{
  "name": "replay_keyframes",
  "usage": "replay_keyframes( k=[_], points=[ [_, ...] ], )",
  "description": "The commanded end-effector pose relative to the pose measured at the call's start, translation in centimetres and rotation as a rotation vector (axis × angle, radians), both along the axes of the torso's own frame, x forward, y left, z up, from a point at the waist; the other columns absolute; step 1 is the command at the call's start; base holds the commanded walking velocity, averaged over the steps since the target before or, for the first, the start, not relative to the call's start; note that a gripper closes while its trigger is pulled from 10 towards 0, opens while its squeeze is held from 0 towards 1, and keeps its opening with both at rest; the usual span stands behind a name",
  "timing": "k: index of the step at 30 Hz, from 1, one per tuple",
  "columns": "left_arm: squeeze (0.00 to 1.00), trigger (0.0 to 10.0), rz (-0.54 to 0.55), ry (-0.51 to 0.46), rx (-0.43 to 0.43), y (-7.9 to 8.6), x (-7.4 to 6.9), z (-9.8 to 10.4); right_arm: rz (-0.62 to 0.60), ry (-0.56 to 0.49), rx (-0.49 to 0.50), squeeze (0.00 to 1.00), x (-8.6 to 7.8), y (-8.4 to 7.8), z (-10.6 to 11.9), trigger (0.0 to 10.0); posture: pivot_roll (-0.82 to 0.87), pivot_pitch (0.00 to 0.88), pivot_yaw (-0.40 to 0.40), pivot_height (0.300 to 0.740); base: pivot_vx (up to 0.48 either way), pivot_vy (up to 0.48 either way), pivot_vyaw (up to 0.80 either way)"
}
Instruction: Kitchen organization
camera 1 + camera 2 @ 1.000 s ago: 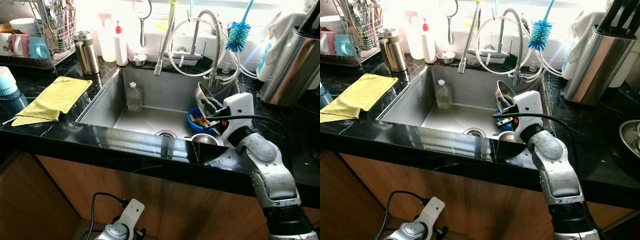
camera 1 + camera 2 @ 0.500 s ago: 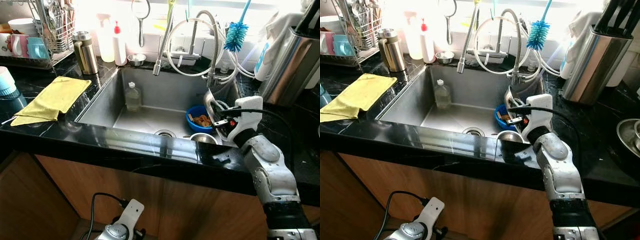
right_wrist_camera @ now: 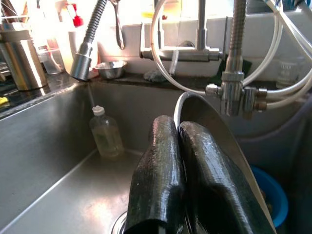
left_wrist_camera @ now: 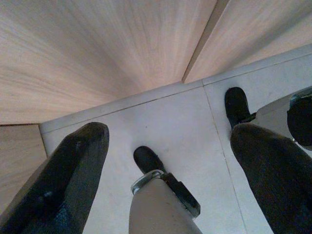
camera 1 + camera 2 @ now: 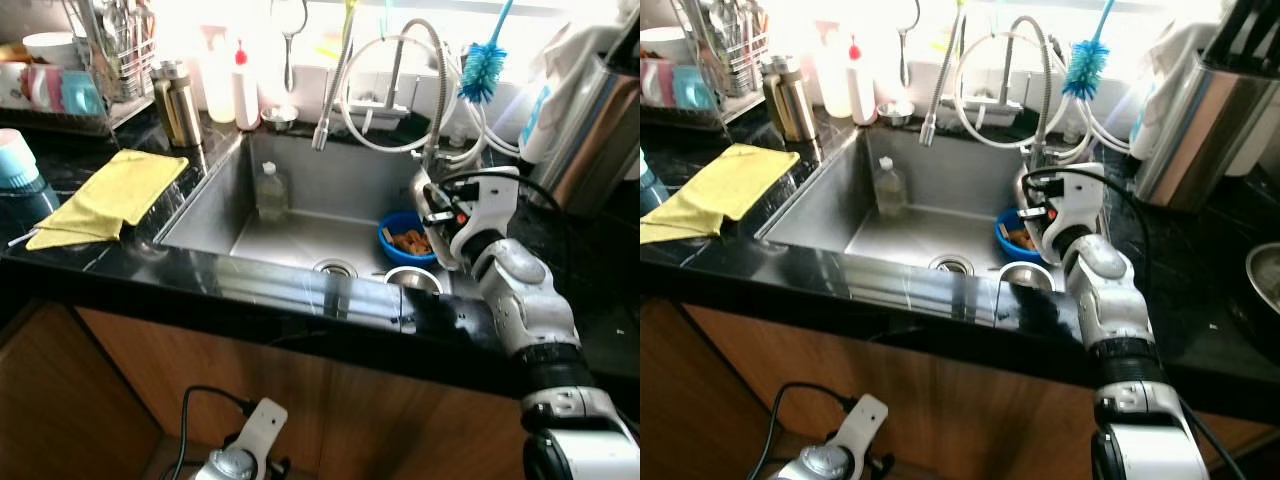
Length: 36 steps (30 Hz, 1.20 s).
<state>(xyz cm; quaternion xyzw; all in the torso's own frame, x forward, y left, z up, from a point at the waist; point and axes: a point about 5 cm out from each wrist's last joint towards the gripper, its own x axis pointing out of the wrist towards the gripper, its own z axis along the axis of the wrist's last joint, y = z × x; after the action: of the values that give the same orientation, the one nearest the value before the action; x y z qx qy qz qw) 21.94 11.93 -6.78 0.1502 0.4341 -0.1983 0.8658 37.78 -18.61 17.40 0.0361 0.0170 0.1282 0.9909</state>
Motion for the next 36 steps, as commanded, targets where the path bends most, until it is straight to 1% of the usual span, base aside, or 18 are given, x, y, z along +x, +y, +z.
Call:
replay_keyframes(
  k=[1, 4, 6, 7, 8, 10, 15, 18, 24, 25, 26, 27, 35, 36],
  points=[
    [0.00, 10.0, 0.001, -0.009, 0.007, 0.1, 0.1, 0.1, -0.010, -0.034, 0.012, 0.00, 0.4, -0.4, 1.0, 10.0, 0.06, 0.000, -0.068, 0.736, 0.000, 0.000, 0.00],
    [0.00, 10.0, -0.003, -0.015, 0.003, -0.1, 0.3, 0.2, -0.027, 0.006, 0.016, 0.00, 1.1, -0.8, 0.8, 10.0, 0.06, 0.000, -0.069, 0.736, 0.000, 0.000, 0.00],
    [0.00, 10.0, -0.004, -0.016, 0.002, -0.1, 0.4, 0.2, -0.032, 0.026, 0.009, 0.00, 1.2, -0.9, 0.5, 10.0, 0.06, 0.000, -0.070, 0.736, 0.000, 0.000, 0.00],
    [0.00, 10.0, -0.004, -0.017, 0.002, -0.1, 0.4, 0.2, -0.055, 0.057, 0.024, 0.00, 1.3, -1.2, 0.0, 10.0, 0.07, 0.000, -0.072, 0.736, 0.000, 0.000, 0.00],
    [0.00, 10.0, -0.003, -0.016, 0.003, -0.1, 0.4, 0.2, -0.072, 0.069, 0.061, 0.00, 1.4, -1.3, -0.2, 10.0, 0.07, 0.000, -0.071, 0.736, 0.000, 0.000, 0.00],
    [0.00, 10.0, -0.004, -0.017, 0.004, -0.1, 0.4, 0.2, -0.085, 0.074, 0.064, 0.00, 1.5, -1.5, -0.3, 10.0, 0.07, 0.000, -0.072, 0.736, 0.000, 0.000, 0.00],
    [0.00, 10.0, -0.006, -0.020, 0.001, -0.2, 0.5, 0.3, -0.142, 0.147, 0.054, 0.00, 1.5, -1.8, -1.5, 10.0, 0.07, 0.000, -0.074, 0.736, 0.000, 0.000, 0.00],
    [0.00, 10.0, -0.007, -0.020, 0.001, -0.2, 0.5, 0.3, -0.195, 0.219, 0.028, 0.00, 1.3, -2.4, -2.7, 10.0, 0.07, 0.000, -0.073, 0.736, 0.000, 0.000, 0.00],
    [0.00, 10.0, -0.010, -0.018, 0.003, -0.1, 0.5, 0.3, -0.208, 0.224, 0.026, 0.00, 1.2, -2.6, -3.1, 10.0, 0.07, 0.000, -0.073, 0.736, 0.000, 0.000, 0.00],
    [0.00, 10.0, -0.011, -0.017, 0.003, -0.1, 0.4, 0.3, -0.213, 0.226, 0.025, 0.41, 1.1, -2.6, -3.2, 10.0, 0.07, 0.000, -0.073, 0.736, 0.000, 0.000, 0.00],
    [0.00, 10.0, -0.011, -0.017, 0.003, -0.1, 0.4, 0.3, -0.218, 0.228, 0.026, 0.55, 1.1, -2.7, -3.3, 10.0, 0.08, 0.000, -0.074, 0.736, 0.000, 0.000, 0.00],
    [0.00, 10.0, -0.010, -0.016, 0.004, -0.1, 0.4, 0.2, -0.224, 0.230, 0.026, 0.60, 1.1, -2.8, -3.4, 10.0, 0.08, 0.000, -0.075, 0.736, 0.000, 0.000, 0.00],
    [0.00, 10.0, -0.007, -0.013, 0.005, 0.0, 0.3, 0.2, -0.237, 0.240, 0.030, 0.58, 0.9, -2.9, -3.7, 10.0, 0.08, 0.000, -0.075, 0.736, 0.000, 0.000, 0.00],
    [0.00, 10.0, -0.007, -0.012, 0.005, 0.0, 0.2, 0.1, -0.239, 0.246, 0.034, 1.00, 0.9, -2.9, -3.9, 10.0, 0.08, 0.000, -0.074, 0.736, 0.000, 0.000, 0.00]
  ],
)
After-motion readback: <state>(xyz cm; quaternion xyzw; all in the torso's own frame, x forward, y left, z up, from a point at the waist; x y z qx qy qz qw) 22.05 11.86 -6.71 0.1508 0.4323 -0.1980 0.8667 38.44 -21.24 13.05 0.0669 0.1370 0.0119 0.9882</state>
